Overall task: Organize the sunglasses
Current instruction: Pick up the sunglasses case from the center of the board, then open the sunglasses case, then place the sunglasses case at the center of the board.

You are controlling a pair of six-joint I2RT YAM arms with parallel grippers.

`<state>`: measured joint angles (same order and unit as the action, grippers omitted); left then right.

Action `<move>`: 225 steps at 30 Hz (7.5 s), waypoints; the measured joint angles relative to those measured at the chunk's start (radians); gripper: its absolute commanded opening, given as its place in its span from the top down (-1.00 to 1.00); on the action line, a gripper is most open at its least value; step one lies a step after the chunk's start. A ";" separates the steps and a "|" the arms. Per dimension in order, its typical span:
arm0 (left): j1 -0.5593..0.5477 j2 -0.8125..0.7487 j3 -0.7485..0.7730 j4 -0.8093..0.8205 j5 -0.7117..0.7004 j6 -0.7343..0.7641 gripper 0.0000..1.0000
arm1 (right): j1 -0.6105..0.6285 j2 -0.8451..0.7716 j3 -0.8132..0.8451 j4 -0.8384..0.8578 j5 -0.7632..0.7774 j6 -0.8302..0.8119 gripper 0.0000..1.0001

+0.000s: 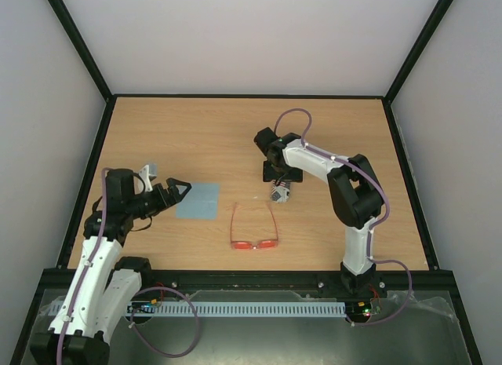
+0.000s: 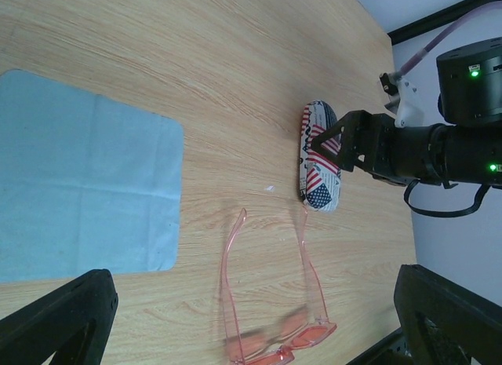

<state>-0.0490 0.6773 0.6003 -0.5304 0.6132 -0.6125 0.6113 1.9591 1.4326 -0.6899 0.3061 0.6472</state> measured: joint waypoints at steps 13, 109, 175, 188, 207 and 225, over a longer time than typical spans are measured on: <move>-0.008 0.012 0.000 0.005 0.000 0.000 -0.99 | 0.000 0.020 0.001 0.005 0.000 -0.006 -0.40; -0.732 0.532 0.301 0.389 -0.376 -0.343 -0.63 | -0.146 -0.686 -0.428 0.472 -0.998 0.058 0.54; -0.447 0.340 0.248 0.151 -0.403 -0.239 -0.65 | -0.176 -0.245 -0.296 0.621 -1.024 0.023 0.63; -0.377 0.354 0.236 0.131 -0.343 -0.183 -0.64 | -0.221 0.074 -0.195 0.838 -1.151 0.014 0.41; -0.371 0.386 0.236 0.135 -0.315 -0.172 -0.62 | -0.283 0.112 -0.154 0.832 -1.171 -0.047 -0.55; -0.371 0.350 0.229 0.135 -0.307 -0.173 -0.62 | -0.283 0.091 -0.150 0.737 -1.101 -0.092 -0.78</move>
<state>-0.4202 1.0275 0.8288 -0.3950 0.3061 -0.7856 0.3286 2.0499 1.2827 0.0467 -0.7952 0.5549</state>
